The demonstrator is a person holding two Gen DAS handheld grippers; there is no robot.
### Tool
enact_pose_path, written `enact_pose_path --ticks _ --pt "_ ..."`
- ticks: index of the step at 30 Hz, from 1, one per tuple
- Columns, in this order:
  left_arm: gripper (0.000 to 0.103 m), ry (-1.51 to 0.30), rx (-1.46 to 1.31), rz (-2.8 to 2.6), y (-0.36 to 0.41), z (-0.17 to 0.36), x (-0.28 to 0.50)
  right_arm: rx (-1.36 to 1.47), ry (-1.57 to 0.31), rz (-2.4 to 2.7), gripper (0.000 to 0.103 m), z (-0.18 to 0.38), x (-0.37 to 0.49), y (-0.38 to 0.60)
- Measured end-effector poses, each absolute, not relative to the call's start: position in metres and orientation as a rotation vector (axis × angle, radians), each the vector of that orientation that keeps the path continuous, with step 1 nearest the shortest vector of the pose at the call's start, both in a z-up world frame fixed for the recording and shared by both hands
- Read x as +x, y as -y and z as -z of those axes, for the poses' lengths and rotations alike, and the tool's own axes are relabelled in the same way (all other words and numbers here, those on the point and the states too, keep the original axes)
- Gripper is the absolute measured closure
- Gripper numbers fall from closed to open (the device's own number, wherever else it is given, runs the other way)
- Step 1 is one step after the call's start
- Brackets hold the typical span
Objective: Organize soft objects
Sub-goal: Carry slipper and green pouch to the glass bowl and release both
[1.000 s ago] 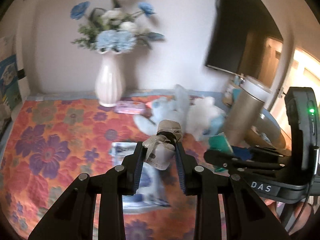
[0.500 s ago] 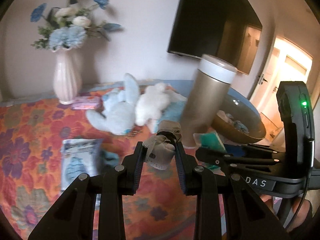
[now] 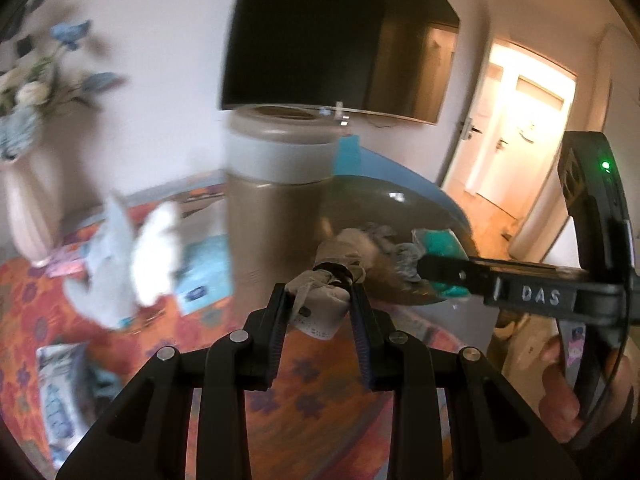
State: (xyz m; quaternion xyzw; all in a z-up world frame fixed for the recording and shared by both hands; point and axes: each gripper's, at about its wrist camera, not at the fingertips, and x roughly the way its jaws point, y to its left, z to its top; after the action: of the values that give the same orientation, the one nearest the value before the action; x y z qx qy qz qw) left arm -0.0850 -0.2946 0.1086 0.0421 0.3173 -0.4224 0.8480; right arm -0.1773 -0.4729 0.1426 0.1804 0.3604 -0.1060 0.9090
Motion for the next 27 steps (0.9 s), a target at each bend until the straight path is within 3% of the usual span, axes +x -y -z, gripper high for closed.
enact_pose_path --ticks 11,20,21,22,24,27 --pt "0.076 -0.632 0.130 0.960 0.381 -0.130 -0.079 0.452 -0.686 0.369 0.065 -0.159 -0.167 0.556" --pt "0.071 -0.664 0.155 0.863 0.437 -0.113 -0.057 0.591 -0.714 0.395 0.065 -0.156 -0.123 0.613" --pt "0.061 -0.659 0.157 0.860 0.438 -0.112 -0.056 0.608 -0.719 0.392 0.059 -0.155 -0.118 0.618" --pt "0.047 -0.658 0.159 0.854 0.440 -0.111 -0.056 0.621 -0.722 0.393 0.043 -0.155 -0.115 0.622" --pt "0.025 -0.671 0.148 0.872 0.441 -0.109 -0.057 0.642 -0.710 0.406 0.032 -0.153 -0.116 0.628" --pt "0.022 -0.642 0.140 0.906 0.436 -0.110 -0.068 0.654 -0.701 0.400 0.032 -0.151 -0.122 0.631"
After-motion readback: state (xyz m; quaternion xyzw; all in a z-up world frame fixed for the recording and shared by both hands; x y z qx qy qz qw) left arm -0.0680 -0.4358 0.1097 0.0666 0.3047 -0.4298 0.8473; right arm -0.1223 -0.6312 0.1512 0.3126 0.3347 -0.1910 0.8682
